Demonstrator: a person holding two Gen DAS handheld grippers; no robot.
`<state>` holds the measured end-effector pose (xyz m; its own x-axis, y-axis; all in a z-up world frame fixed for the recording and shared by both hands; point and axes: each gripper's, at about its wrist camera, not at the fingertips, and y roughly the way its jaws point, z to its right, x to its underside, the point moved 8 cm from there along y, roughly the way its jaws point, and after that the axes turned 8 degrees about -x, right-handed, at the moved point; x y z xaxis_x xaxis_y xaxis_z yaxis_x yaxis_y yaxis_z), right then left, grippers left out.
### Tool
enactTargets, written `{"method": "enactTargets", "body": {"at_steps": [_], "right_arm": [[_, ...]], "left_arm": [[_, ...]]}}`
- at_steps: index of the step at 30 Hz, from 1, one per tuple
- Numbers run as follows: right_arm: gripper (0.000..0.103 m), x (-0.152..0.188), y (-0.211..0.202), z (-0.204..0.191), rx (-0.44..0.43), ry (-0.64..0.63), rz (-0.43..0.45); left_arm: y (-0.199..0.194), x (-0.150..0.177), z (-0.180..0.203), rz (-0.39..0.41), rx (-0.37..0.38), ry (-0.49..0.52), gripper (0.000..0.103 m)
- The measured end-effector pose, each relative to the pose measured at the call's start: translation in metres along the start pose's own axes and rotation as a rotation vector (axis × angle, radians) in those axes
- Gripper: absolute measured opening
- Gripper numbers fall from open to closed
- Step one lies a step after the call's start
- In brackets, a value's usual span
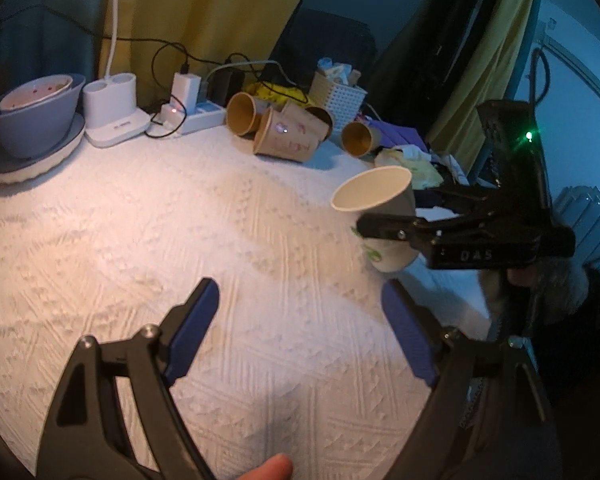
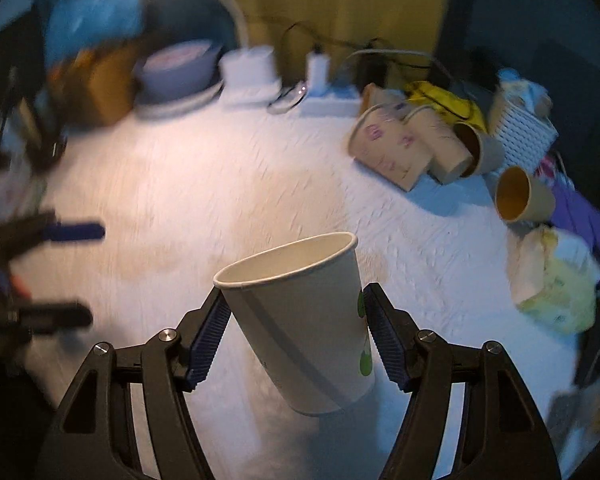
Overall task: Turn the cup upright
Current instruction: 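Lower the upright cup onto the table with the right gripper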
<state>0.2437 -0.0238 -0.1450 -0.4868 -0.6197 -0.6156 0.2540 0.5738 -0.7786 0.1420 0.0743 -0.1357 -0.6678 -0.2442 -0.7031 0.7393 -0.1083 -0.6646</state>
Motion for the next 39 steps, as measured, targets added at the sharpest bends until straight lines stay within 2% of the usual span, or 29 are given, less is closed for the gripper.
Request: {"method": "enactTargets", "body": {"at_steps": [7,13,27,36,38,39], "right_arm": [[0.071,0.000,-0.010,0.017,0.009,0.133,0.168],[0.071,0.016,-0.017,0.030,0.033,0.187,0.232],[0.072,0.046,-0.024,0.025,0.023,0.225,0.267],[0.073,0.061,-0.030,0.017,0.032,0.228,0.248],[0.075,0.064,-0.033,0.014,0.035,0.226,0.246],[0.079,0.065,-0.034,0.013,0.037,0.226,0.246]], "left_arm": [[0.009,-0.008,0.010,-0.014,-0.008,0.037,0.084],[0.018,-0.007,0.023,-0.039,0.004,0.073,0.084],[0.019,0.003,0.046,-0.056,0.012,0.123,0.084],[0.005,0.007,0.060,-0.026,0.010,0.146,0.084],[0.001,0.008,0.062,-0.015,0.005,0.150,0.084],[-0.001,0.009,0.063,-0.012,0.002,0.151,0.084]]}}
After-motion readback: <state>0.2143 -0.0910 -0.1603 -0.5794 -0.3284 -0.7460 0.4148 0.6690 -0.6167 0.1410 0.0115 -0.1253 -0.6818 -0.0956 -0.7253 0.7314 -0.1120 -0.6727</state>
